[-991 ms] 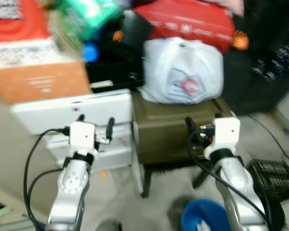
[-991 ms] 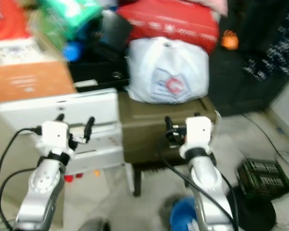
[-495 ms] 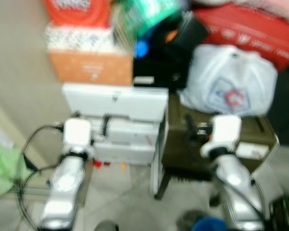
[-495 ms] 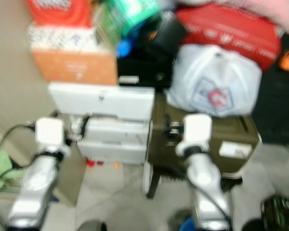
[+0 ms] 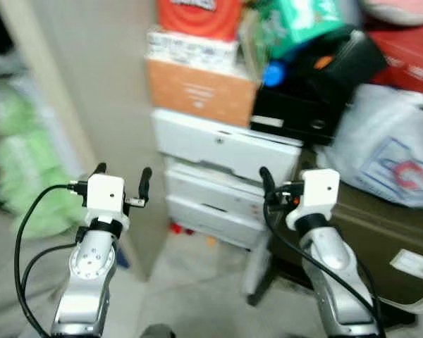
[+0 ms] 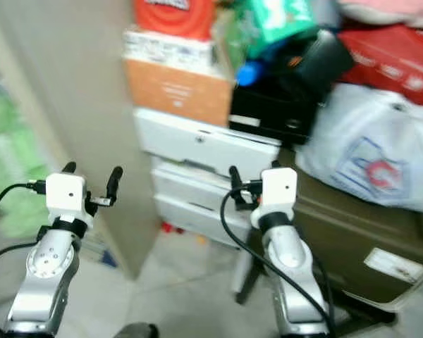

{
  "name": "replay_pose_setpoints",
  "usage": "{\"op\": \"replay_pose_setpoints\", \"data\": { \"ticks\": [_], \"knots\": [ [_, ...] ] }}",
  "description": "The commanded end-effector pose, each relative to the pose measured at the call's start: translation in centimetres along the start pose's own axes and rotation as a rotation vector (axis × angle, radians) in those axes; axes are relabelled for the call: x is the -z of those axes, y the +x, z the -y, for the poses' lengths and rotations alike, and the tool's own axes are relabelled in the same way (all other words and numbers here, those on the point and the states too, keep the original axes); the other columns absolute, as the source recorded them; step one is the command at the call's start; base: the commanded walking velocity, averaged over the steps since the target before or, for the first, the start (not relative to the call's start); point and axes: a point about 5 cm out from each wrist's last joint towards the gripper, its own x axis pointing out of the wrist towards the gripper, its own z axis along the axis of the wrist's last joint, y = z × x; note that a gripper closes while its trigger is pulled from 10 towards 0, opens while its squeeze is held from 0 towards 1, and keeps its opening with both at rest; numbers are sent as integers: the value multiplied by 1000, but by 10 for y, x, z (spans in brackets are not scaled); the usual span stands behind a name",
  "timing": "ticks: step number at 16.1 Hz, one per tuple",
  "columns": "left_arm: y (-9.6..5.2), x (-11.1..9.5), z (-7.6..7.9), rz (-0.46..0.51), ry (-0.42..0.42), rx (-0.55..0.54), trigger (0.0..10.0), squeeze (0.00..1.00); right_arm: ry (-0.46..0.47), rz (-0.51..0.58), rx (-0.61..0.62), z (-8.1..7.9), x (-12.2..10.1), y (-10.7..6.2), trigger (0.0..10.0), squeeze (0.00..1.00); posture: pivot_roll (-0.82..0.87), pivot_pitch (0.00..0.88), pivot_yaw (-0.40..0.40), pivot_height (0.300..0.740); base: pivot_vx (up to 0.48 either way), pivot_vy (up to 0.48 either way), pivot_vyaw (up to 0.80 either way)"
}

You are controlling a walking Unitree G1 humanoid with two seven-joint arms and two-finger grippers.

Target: Clean up the room

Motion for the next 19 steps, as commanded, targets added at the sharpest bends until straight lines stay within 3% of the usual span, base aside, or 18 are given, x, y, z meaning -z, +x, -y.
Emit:
{"op": "replay_pose_setpoints", "data": {
  "ticks": [1, 19],
  "knots": [
    [0, -3, 4, 8, 6, 15, 10000, 0, 1, -3, 8, 3, 0, 0, 10000, 0, -54, 19, -54, 740, 0, 0, 800],
    [2, -5, 4, 17, 24, -3, 10000, 0, 9, -5, 1, 2, 0, 5, 10000, 0, -39, 16, -60, 740, 0, 0, 800]
  ]
}}
